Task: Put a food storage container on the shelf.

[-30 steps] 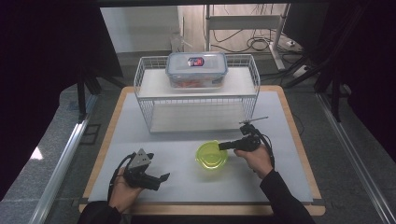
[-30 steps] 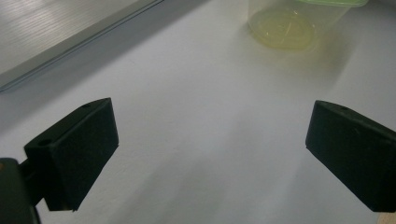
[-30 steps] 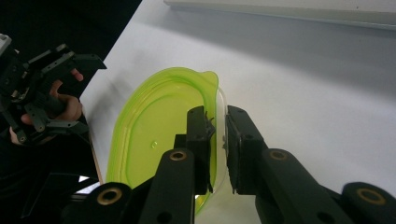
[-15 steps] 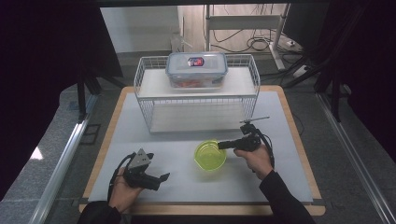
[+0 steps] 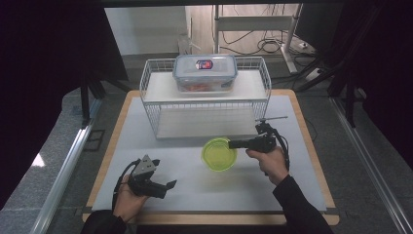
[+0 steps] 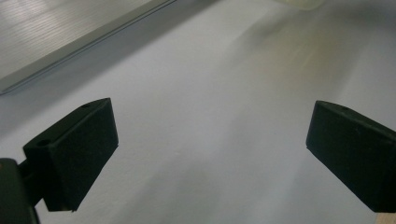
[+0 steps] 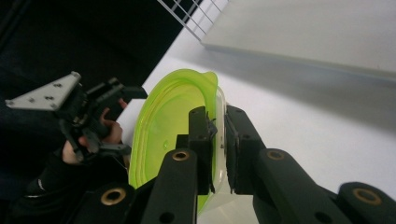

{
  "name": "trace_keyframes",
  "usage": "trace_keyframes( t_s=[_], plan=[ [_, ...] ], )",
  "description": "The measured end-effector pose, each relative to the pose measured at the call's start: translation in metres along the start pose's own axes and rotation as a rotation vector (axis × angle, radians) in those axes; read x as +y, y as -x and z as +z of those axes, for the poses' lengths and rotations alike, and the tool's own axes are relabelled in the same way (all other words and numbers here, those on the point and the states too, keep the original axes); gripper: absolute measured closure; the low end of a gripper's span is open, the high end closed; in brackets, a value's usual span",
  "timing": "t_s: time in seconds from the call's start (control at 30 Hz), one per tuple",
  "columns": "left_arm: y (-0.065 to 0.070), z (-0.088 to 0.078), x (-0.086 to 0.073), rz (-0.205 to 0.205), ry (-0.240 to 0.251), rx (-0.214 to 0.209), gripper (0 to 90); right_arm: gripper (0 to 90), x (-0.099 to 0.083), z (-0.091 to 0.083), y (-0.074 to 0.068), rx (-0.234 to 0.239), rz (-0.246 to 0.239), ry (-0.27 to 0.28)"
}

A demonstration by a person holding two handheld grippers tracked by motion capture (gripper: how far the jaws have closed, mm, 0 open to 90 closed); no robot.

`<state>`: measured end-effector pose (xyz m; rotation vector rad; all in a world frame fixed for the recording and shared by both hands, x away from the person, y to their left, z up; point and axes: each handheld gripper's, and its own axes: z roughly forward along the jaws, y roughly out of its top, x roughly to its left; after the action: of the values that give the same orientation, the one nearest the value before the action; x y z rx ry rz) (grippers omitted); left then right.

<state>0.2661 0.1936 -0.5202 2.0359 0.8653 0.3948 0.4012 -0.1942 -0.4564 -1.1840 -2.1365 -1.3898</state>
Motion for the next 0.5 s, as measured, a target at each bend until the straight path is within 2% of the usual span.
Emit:
trace_keyframes(
  t_s=[0.5],
  plan=[
    [0.0,0.001,0.0,-0.002,-0.002,-0.002,2.1,82.5,0.022,-0.018,-0.019,0.023,-0.008,0.053]
  ],
)
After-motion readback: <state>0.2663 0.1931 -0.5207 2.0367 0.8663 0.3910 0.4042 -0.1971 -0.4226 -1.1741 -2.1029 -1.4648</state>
